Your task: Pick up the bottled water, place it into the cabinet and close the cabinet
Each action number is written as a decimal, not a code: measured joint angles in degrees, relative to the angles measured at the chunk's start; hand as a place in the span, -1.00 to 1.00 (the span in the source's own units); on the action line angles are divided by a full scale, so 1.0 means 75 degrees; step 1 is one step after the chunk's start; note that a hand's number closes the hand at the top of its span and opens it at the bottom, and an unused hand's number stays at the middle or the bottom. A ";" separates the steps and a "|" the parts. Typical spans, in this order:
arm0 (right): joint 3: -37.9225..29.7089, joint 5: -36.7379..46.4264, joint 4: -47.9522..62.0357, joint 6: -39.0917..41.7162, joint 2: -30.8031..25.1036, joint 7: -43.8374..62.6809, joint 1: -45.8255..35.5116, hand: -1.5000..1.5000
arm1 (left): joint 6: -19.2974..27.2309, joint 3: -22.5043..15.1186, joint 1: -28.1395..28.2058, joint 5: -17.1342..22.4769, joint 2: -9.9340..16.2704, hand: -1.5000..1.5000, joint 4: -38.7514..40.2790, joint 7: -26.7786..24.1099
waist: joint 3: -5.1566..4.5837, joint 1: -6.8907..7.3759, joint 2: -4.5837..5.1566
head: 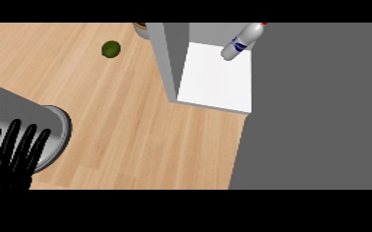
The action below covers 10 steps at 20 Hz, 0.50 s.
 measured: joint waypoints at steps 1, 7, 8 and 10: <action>-0.0003 -0.0006 0.0003 0.0005 -0.0028 0.0047 -0.0122 1.00 | -0.0058 0.0025 -0.0004 0.0012 0.0038 -1.00 0.0006 0.0007 | -0.0007 0.0055 0.0012; -0.0075 -0.0049 0.0021 0.0106 -0.0222 0.0257 -0.0819 -1.00 | -0.0317 0.0113 0.0038 0.0069 0.0233 -1.00 0.0005 0.0071 | -0.0026 0.0399 0.0055; -0.0130 -0.0057 0.0016 0.0156 -0.0302 0.0255 -0.0948 -1.00 | -0.0365 0.0137 0.0019 0.0081 0.0275 -1.00 0.0021 0.0090 | -0.0033 0.0443 0.0057; -0.0273 -0.0074 0.0006 0.0286 -0.0499 0.0214 -0.1217 1.00 | -0.0431 0.0169 -0.0016 0.0110 0.0317 -1.00 0.0040 0.0112 | -0.0047 0.0538 0.0056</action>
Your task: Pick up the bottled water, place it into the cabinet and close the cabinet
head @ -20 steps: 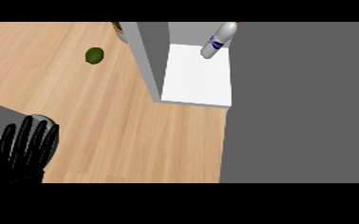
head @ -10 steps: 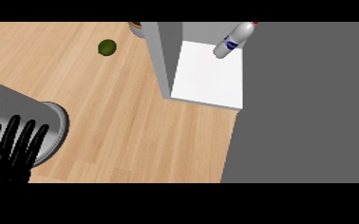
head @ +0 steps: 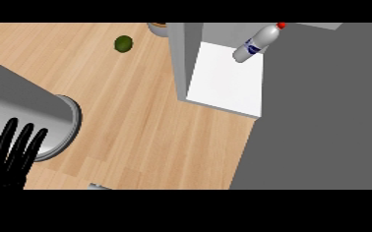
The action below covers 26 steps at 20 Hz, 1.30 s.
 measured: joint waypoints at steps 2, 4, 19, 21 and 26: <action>-0.0009 0.0003 0.0012 0.0059 -0.0087 0.0101 -0.0357 1.00 | -0.0066 0.0036 -0.0023 0.0013 0.0066 -1.00 0.0030 0.0034 | -0.0010 0.0065 -0.0003; 0.0007 -0.0001 0.0026 0.0057 -0.0113 0.0204 -0.0628 1.00 | -0.0120 0.0091 -0.0031 0.0042 0.0121 -1.00 0.0043 0.0050 | -0.0016 0.0100 -0.0014; 0.0137 -0.0057 0.0070 0.0291 -0.0333 0.0863 -0.1944 1.00 | -0.0397 0.0353 -0.0113 0.0245 0.0295 -1.00 0.0209 0.0105 | -0.0066 0.0060 0.0025; 0.0144 -0.0078 0.0083 0.0309 -0.0311 0.0895 -0.1980 1.00 | -0.0432 0.0378 -0.0109 0.0265 0.0297 -1.00 0.0244 0.0096 | -0.0071 0.0069 0.0052; 0.0168 -0.0299 0.0194 0.0371 -0.0238 0.0855 -0.2007 1.00 | -0.0543 0.0435 -0.0167 0.0293 0.0344 -1.00 0.0241 0.0092 | -0.0071 0.0243 0.0182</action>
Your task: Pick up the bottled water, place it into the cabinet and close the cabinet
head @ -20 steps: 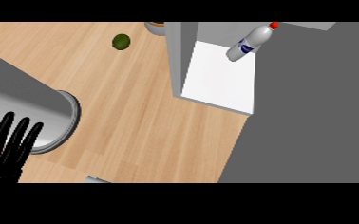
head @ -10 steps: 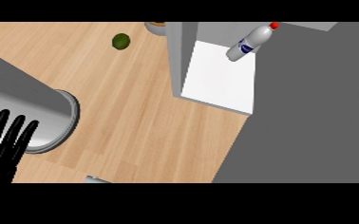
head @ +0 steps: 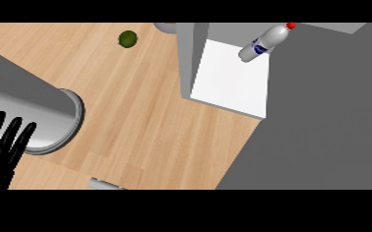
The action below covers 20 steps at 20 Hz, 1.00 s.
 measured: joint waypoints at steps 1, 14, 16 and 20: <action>0.0001 -0.0059 0.0028 0.0024 0.0007 -0.0012 -0.0018 1.00 | -0.0019 0.0015 -0.0021 0.0004 0.0009 -1.00 -0.0001 -0.0001 | -0.0001 0.0045 0.0027; -0.0114 -0.0581 0.0244 0.0203 0.0127 0.0205 -0.0277 1.00 | -0.0217 0.0166 -0.0092 0.0103 0.0116 -1.00 0.0093 0.0027 | 0.0029 0.0102 0.0110; -0.0180 -0.0567 0.0294 0.0166 0.0156 0.0408 -0.0491 1.00 | -0.0219 0.0170 -0.0097 0.0112 0.0106 -1.00 0.0127 0.0030 | 0.0032 0.0060 0.0095; -0.0297 -0.0474 0.0775 -0.0074 0.0350 0.1074 -0.1114 1.00 | -0.0247 0.0241 -0.0142 0.0158 0.0125 -1.00 0.0235 0.0041 | 0.0043 0.0031 0.0105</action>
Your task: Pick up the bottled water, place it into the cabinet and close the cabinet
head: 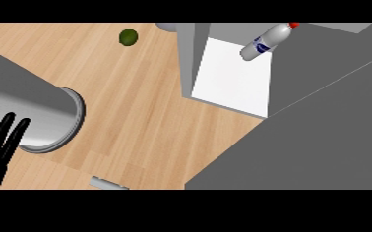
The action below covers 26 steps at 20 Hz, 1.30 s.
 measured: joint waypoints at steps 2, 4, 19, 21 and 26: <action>-0.0070 0.0000 0.0289 -0.0124 0.0146 0.0318 -0.0350 1.00 | -0.0017 0.0004 -0.0012 0.0015 0.0014 -1.00 0.0022 0.0025 | 0.0013 -0.0009 -0.0005; -0.0123 -0.0006 0.0612 -0.0264 0.0347 0.0614 -0.0723 1.00 | -0.0039 0.0006 -0.0008 0.0028 -0.0001 -1.00 0.0072 0.0022 | 0.0023 -0.0007 -0.0020; -0.1033 0.0157 0.3524 -0.1781 0.2380 0.2173 -0.3927 1.00 | -0.0233 0.0130 0.0117 0.0129 -0.0059 -1.00 0.0385 -0.0050 | 0.0112 -0.0230 -0.0186; -0.1277 0.0300 0.4067 -0.2309 0.2568 0.2264 -0.4476 1.00 | -0.0283 0.0172 0.0111 0.0156 -0.0050 -1.00 0.0441 -0.0056 | 0.0127 -0.0304 -0.0193; -0.1908 0.0466 0.5572 -0.3535 0.2789 0.2350 -0.5945 1.00 | -0.0353 0.0212 0.0167 0.0203 -0.0099 -1.00 0.0535 -0.0090 | 0.0160 -0.0372 -0.0183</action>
